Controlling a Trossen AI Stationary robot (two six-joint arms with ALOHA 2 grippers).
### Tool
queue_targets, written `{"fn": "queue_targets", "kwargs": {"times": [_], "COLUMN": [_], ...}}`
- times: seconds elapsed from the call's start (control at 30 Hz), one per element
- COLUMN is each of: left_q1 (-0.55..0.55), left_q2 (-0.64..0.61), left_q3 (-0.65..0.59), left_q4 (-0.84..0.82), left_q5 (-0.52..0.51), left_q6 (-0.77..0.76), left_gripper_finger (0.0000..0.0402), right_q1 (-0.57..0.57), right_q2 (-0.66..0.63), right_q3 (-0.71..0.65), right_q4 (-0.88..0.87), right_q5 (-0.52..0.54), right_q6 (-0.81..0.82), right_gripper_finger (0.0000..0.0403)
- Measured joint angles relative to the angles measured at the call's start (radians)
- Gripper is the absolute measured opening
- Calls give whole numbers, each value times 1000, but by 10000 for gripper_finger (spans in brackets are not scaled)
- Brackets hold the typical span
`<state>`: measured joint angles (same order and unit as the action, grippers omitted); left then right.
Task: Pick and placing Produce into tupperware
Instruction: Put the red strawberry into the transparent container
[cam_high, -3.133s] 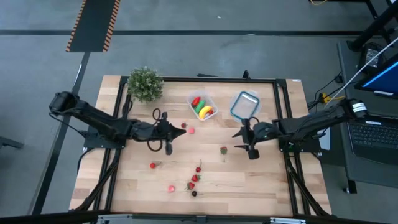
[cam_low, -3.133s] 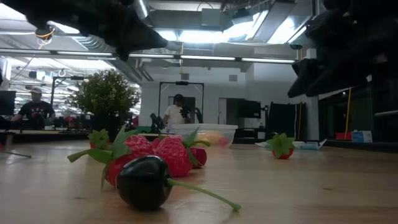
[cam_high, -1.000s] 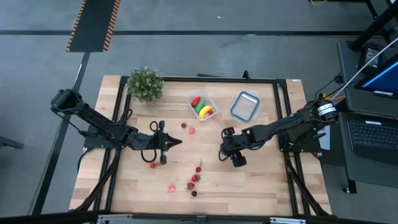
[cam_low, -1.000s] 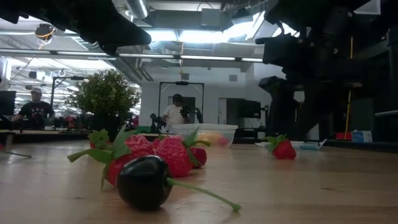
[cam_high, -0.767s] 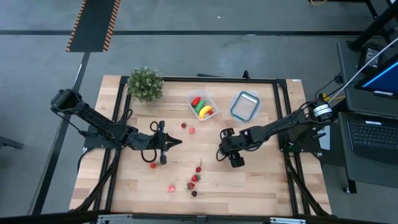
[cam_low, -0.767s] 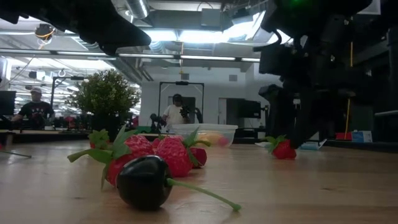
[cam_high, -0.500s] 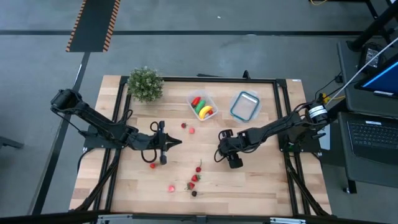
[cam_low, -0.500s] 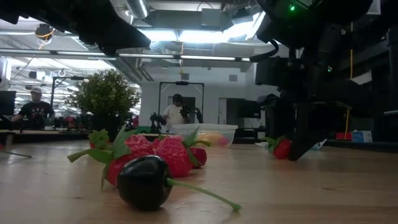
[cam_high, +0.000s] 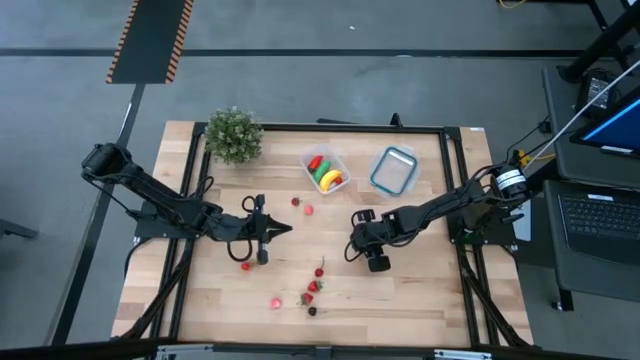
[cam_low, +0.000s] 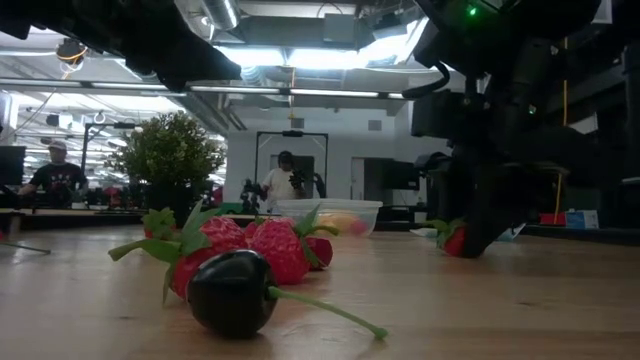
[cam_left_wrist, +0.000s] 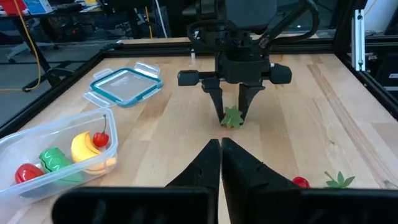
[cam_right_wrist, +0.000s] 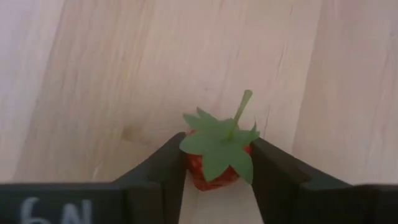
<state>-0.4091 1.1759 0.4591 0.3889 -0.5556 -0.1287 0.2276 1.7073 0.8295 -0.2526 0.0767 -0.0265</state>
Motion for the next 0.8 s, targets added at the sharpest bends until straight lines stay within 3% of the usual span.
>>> {"fn": "queue_targets", "kwargs": {"times": [0.53,0.8], "left_q1": [0,0], "left_q2": [0,0], "left_q3": [0,0], "left_q4": [-15,-16], "left_q5": [53,52], "left_q6": [-2,8], "left_gripper_finger": [2,21], "right_q1": [-2,-17], "right_q2": [-6,-125], "right_q3": [-1,-3], "right_q4": [0,-57], "right_q5": [-24,-28], "right_q6": [76,102], "right_gripper_finger": [137,137]}}
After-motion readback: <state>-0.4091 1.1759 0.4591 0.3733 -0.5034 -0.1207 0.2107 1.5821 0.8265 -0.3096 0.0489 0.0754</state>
